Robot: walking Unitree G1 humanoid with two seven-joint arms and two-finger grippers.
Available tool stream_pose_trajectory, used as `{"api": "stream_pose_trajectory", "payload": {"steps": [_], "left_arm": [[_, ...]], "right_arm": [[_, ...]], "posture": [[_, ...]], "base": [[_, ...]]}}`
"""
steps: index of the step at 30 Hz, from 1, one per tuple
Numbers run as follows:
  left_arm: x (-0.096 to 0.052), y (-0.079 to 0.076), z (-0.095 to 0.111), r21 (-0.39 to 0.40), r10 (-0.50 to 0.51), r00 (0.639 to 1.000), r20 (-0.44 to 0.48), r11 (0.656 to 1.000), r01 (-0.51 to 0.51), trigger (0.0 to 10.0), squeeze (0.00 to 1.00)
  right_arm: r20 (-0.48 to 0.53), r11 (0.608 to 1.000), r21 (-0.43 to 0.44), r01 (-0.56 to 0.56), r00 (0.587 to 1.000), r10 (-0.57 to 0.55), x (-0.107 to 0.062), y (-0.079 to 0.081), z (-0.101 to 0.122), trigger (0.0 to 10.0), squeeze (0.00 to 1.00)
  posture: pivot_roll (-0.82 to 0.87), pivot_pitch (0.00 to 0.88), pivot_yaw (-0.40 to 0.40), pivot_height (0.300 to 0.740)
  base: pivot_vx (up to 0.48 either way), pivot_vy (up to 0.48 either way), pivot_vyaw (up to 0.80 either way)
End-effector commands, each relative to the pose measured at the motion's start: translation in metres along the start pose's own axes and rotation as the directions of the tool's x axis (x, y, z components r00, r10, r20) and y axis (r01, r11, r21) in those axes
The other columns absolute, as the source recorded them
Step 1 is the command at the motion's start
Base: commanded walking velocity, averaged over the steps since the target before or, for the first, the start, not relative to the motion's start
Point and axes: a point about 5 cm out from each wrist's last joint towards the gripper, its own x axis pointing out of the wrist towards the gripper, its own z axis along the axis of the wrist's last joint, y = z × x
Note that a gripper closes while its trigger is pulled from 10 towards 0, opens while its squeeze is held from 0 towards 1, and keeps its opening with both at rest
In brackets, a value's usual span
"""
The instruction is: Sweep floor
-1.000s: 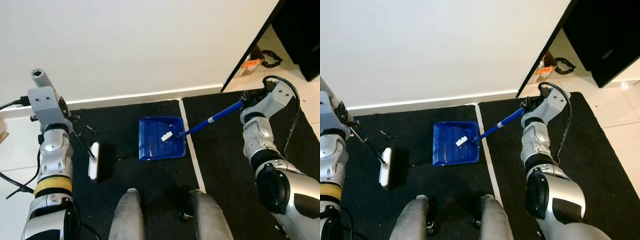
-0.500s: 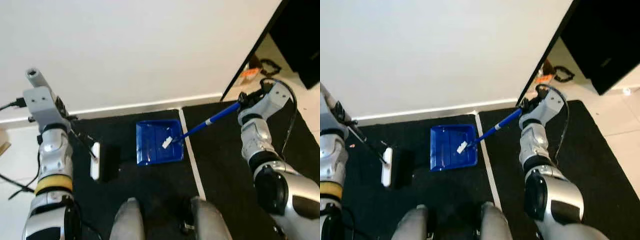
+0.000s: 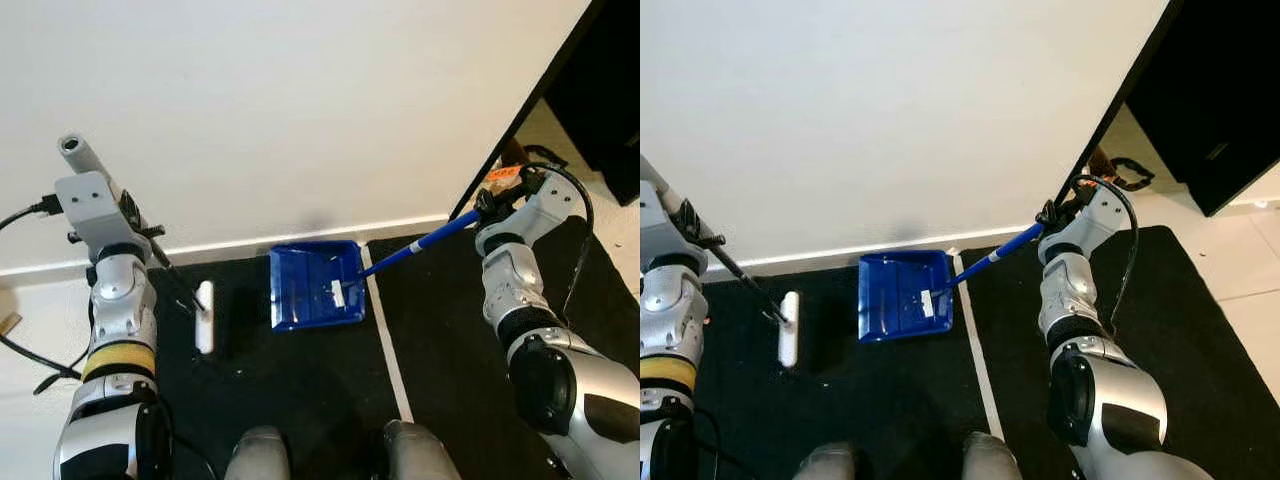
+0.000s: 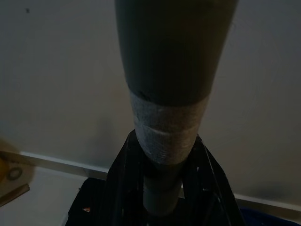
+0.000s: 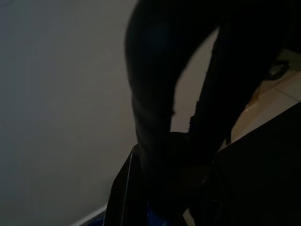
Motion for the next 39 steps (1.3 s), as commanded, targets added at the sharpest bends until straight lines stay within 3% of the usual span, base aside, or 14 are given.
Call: {"api": "stream_pose_trajectory", "payload": {"steps": [1, 8, 23, 28, 32, 39], "left_arm": [[0.002, -0.003, 0.006, -0.017, 0.003, 0.999, 0.036, 1.000, -0.002, 10.0, 0.00], [0.002, 0.002, 0.005, -0.030, 0.020, 0.999, 0.040, 0.999, -0.019, 10.0, 0.00], [-0.004, -0.003, -0.004, -0.047, 0.010, 1.000, 0.029, 0.999, -0.008, 10.0, 0.00], [-0.002, -0.004, -0.006, -0.011, 0.019, 1.000, 0.005, 1.000, -0.019, 10.0, 0.00], [-0.004, -0.012, -0.008, 0.033, -0.047, 0.999, 0.012, 0.998, 0.047, 10.0, 0.00], [-0.005, -0.012, -0.007, 0.052, -0.064, 0.998, 0.023, 0.997, 0.063, 10.0, 0.00]], "right_arm": [[0.045, 1.000, 0.018, 0.023, 0.999, -0.024, -0.001, -0.008, 0.006, 10.0, 0.00], [0.039, 1.000, 0.024, 0.017, 0.999, -0.018, -0.002, -0.006, 0.003, 10.0, 0.00], [0.005, 0.999, -0.006, -0.054, 0.999, 0.054, -0.004, 0.004, -0.006, 10.0, 0.00], [0.000, 0.999, 0.003, -0.050, 0.999, 0.050, -0.005, 0.004, -0.007, 10.0, 0.00], [-0.008, 0.998, 0.056, 0.006, 1.000, -0.005, -0.009, -0.008, -0.012, 10.0, 0.00], [-0.018, 0.988, 0.137, 0.067, 0.998, -0.066, -0.013, -0.019, -0.017, 10.0, 0.00]], "posture": [[0.09, 0.036, -0.032, 0.740], [0.09, 0.033, -0.034, 0.740], [0.09, 0.035, -0.040, 0.740], [0.09, 0.045, -0.038, 0.740], [0.09, 0.046, -0.034, 0.740], [0.09, 0.051, -0.026, 0.740]], "base": [[0.458, 0.000, 0.00], [0.460, 0.000, 0.00], [0.461, 0.000, 0.00], [0.000, 0.000, 0.00], [0.000, 0.000, 0.00], [0.000, 0.000, 0.00]]}}
